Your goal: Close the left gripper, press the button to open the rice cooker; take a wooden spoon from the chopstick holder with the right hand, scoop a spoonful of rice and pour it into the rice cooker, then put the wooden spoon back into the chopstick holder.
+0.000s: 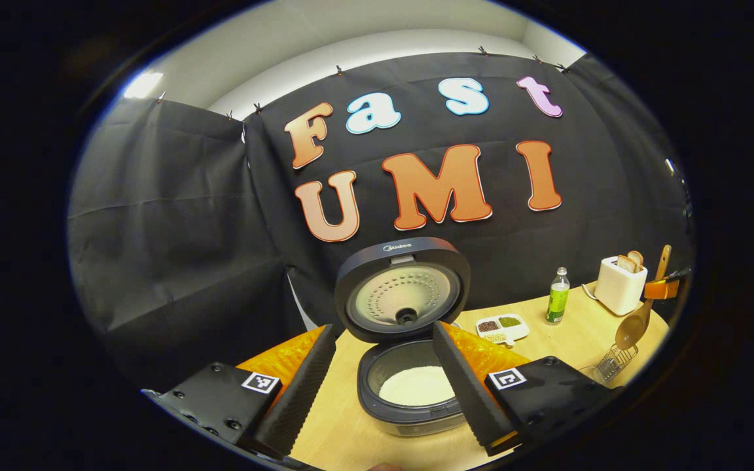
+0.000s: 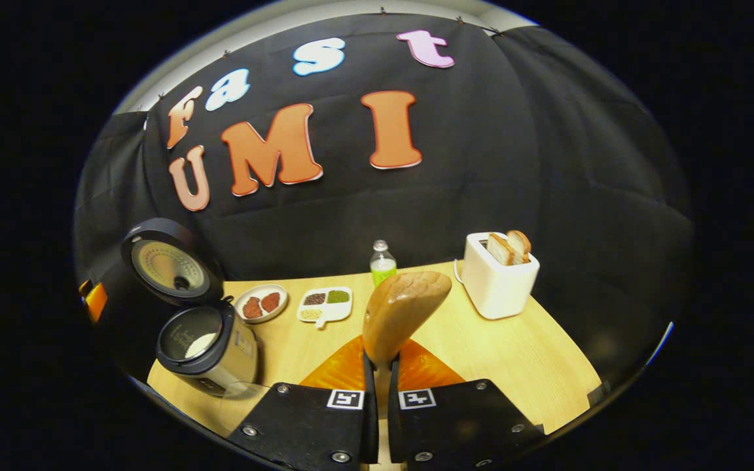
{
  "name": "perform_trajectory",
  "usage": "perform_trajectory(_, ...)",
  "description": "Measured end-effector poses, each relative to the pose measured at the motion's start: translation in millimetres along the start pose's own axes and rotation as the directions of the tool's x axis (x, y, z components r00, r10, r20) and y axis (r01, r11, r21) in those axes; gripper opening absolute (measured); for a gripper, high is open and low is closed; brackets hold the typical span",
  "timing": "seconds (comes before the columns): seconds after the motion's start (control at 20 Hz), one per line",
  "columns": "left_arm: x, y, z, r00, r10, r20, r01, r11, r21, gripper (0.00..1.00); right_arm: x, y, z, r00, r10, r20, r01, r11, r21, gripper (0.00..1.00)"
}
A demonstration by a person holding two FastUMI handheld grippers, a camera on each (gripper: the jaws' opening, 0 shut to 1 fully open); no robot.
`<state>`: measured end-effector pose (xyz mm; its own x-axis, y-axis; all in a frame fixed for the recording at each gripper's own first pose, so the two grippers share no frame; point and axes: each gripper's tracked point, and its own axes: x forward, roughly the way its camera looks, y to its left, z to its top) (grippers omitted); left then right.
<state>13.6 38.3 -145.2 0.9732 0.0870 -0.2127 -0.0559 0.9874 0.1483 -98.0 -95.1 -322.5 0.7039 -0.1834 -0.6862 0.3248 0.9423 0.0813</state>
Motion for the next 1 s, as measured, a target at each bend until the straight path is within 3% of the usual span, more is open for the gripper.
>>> perform_trajectory(0.05,0,-3,1,1.0,-0.002,-0.002,0.002,1.0,0.002,1.0,2,-10,-4,1.0,-0.015,-0.009,0.015,1.0,0.022,0.05)
perform_trajectory(0.25,0,-15,7,1.0,-0.008,-0.005,0.008,1.0,0.016,1.0,18,-33,-36,0.997,-0.042,-0.069,0.048,0.995,0.085,0.05)
perform_trajectory(0.3,1,-17,9,1.0,-0.009,-0.008,0.01,1.0,0.017,0.93,24,-35,-43,0.996,-0.042,-0.077,0.049,0.994,0.102,0.05)
perform_trajectory(0.35,1,-18,9,1.0,-0.009,-0.011,0.009,1.0,0.016,0.93,30,-37,-51,0.995,-0.04,-0.095,0.052,0.991,0.123,0.05)
perform_trajectory(0.4,1,-19,10,1.0,-0.008,-0.017,0.008,1.0,0.014,1.0,37,-37,-61,0.993,-0.034,-0.117,0.051,0.988,0.142,0.05)
perform_trajectory(0.6,11,-10,20,1.0,0.004,-0.025,-0.005,1.0,-0.016,0.98,54,-40,-88,0.984,-0.034,-0.177,0.068,0.979,0.193,0.05)
perform_trajectory(0.7,21,-5,34,1.0,0.002,-0.015,-0.002,0.999,-0.033,0.93,54,-39,-102,0.972,-0.026,-0.235,0.074,0.978,0.195,0.1)
perform_trajectory(0.75,28,-4,42,1.0,-0.01,-0.01,0.009,0.999,-0.044,1.0,52,-41,-104,0.969,-0.022,-0.247,0.072,0.978,0.195,0.13)
perform_trajectory(0.9,59,-6,73,0.997,-0.071,-0.015,0.068,0.988,-0.136,1.0,44,-48,-88,0.973,-0.038,-0.229,0.084,0.977,0.198,0.23)
perform_trajectory(0.95,72,-5,87,0.996,-0.084,-0.015,0.081,0.983,-0.167,0.92,39,-54,-81,0.976,-0.049,-0.211,0.092,0.976,0.197,0.45)
perform_trajectory(1.0,84,-3,101,0.995,-0.099,-0.02,0.093,0.976,-0.195,0.92,34,-58,-72,0.979,-0.06,-0.197,0.098,0.976,0.193,0.4)
